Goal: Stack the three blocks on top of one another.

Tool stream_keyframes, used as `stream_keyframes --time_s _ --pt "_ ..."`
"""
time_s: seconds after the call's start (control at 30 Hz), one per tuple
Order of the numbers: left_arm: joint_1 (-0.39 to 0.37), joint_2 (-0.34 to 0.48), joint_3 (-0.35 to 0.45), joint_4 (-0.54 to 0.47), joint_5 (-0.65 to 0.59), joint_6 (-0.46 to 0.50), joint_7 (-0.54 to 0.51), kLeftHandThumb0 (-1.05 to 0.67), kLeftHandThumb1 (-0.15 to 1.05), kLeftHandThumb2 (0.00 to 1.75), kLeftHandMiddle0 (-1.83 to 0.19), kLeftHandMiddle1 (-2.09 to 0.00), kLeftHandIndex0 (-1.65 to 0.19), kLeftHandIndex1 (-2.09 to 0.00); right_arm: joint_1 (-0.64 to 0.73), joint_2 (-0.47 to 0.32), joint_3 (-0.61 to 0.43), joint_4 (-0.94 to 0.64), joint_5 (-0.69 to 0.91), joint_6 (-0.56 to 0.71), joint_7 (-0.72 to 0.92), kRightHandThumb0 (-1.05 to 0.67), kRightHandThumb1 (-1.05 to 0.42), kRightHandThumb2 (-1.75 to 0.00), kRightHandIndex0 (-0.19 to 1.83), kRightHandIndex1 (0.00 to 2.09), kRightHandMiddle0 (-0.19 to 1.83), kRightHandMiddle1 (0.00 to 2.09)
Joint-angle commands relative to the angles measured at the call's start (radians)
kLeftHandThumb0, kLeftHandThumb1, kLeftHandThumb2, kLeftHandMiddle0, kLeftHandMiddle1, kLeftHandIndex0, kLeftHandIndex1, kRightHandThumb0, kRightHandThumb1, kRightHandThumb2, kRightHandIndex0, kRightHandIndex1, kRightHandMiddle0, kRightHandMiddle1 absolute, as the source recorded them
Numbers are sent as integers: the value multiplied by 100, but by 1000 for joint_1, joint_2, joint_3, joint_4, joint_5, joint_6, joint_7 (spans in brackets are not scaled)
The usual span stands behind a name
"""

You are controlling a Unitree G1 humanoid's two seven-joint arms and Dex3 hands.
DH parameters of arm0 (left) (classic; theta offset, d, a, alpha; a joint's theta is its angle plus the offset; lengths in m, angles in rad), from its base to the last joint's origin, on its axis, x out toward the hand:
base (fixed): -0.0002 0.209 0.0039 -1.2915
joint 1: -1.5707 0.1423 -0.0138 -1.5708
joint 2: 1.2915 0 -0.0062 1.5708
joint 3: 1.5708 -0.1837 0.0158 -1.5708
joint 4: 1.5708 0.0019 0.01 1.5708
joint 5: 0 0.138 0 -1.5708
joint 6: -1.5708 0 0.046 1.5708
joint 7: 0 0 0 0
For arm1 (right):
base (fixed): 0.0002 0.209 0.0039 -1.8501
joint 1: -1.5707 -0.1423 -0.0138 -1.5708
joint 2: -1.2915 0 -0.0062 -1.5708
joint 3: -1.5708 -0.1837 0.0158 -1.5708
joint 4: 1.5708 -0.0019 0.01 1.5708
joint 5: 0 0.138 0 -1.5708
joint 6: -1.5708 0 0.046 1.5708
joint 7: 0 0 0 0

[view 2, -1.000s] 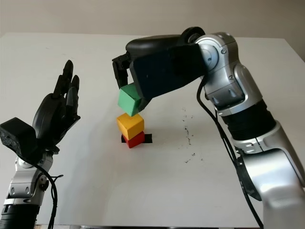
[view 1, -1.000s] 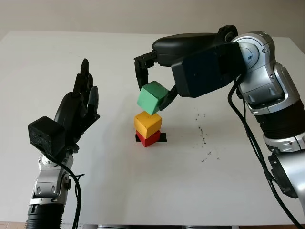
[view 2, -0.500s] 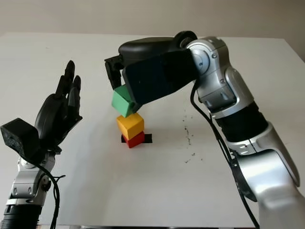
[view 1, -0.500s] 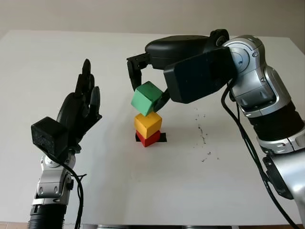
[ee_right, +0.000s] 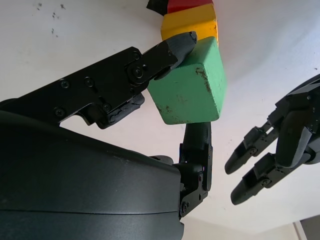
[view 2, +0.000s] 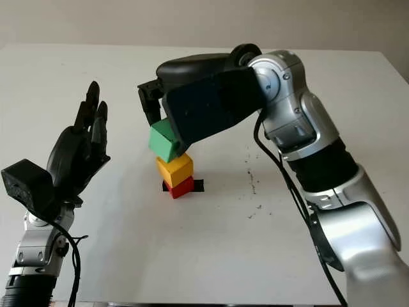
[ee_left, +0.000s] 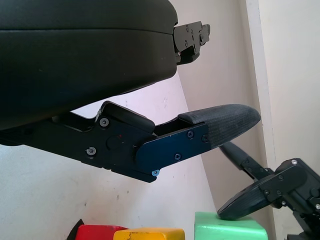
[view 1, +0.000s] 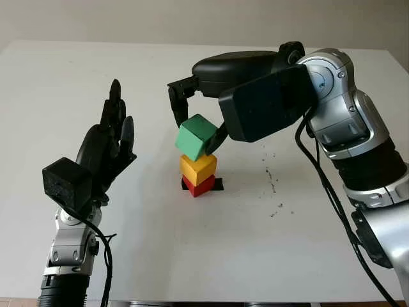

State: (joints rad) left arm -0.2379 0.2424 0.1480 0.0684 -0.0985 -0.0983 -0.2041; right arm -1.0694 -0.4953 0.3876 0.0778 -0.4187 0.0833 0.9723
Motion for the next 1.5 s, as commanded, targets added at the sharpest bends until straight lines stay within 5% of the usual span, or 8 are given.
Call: stream_keyframes --time_s 0.0,1.47 --pt "11 5 -5 -12 5 -6 -1 -85 105 77 19 0 19 0 -9 -9 -5 -22 2 9 7 -40 -94 -5 26 4 35 170" --pt "19 -6 -3 -26 11 2 10 -85 105 75 19 0 19 0 20 2 16 18 -7 -21 -1 -45 -94 -6 31 6 38 165"
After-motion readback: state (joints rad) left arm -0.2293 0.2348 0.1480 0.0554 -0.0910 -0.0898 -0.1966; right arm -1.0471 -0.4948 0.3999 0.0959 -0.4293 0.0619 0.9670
